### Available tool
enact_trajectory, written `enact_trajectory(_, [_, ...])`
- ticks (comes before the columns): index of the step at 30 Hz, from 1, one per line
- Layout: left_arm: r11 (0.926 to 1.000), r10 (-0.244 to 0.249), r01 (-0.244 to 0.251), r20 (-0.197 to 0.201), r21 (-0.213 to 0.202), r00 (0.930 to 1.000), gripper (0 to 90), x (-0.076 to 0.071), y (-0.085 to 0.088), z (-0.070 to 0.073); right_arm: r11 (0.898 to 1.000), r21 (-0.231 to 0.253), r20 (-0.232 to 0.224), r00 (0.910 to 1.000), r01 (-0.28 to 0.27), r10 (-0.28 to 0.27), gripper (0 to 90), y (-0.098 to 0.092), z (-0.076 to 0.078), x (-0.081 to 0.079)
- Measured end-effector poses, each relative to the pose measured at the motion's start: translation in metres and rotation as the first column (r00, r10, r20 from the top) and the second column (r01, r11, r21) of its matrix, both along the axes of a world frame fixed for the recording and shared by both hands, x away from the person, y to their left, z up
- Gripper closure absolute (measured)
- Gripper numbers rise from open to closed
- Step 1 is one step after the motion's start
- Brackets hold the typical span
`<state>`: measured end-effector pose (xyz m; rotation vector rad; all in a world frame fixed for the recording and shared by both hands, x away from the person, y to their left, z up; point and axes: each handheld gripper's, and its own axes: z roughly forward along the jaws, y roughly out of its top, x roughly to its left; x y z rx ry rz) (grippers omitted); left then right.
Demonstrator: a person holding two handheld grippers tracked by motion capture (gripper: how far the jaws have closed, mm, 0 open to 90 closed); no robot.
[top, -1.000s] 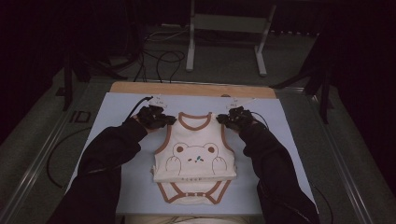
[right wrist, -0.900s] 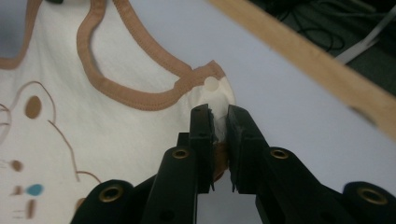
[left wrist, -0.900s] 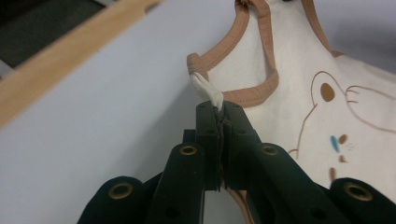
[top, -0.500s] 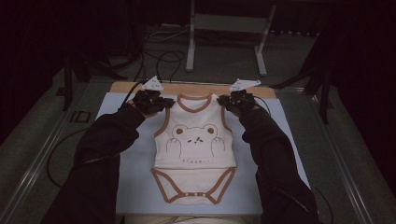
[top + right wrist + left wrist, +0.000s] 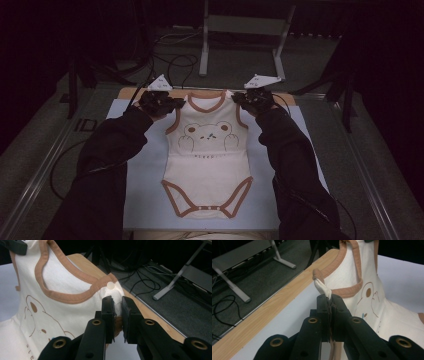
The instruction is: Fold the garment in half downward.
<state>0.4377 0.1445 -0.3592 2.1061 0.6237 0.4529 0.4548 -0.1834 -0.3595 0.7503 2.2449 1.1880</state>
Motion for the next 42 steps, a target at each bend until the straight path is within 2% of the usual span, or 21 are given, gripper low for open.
enact_trajectory(7, [1.0, -0.005, 0.005, -0.005, 0.003, 1.0, 87.5, -0.003, 0.002, -0.004, 1.0, -0.002, -0.004, 1.0, -0.004, 0.004, 81.3, -0.001, -0.005, -0.005])
enact_trajectory(14, [0.9996, -0.017, 0.017, -0.015, -0.022, 0.9997, 87.6, -0.01, 0.002, -0.012, 1.0, -0.001, -0.001, 0.9999, -0.014, 0.014, 81.3, -0.003, -0.01, -0.016])
enact_trajectory(18, [0.9995, -0.022, 0.022, -0.017, -0.023, 0.9996, 87.6, -0.014, 0.002, -0.015, 1.0, 0.007, 0.003, 0.9998, -0.021, 0.021, 81.3, -0.005, -0.011, -0.023])
enact_trajectory(32, [0.9983, -0.048, 0.048, -0.022, -0.034, 0.9986, 87.6, -0.032, 0.004, -0.014, 0.999, 0.015, 0.014, 0.9986, -0.05, 0.05, 81.4, -0.011, -0.015, -0.047])
enact_trajectory(42, [0.9968, -0.079, 0.078, -0.02, -0.019, 0.9967, 87.6, -0.049, 0.004, -0.015, 0.998, 0.016, 0.016, 0.9976, -0.068, 0.068, 81.4, -0.013, -0.02, -0.066])
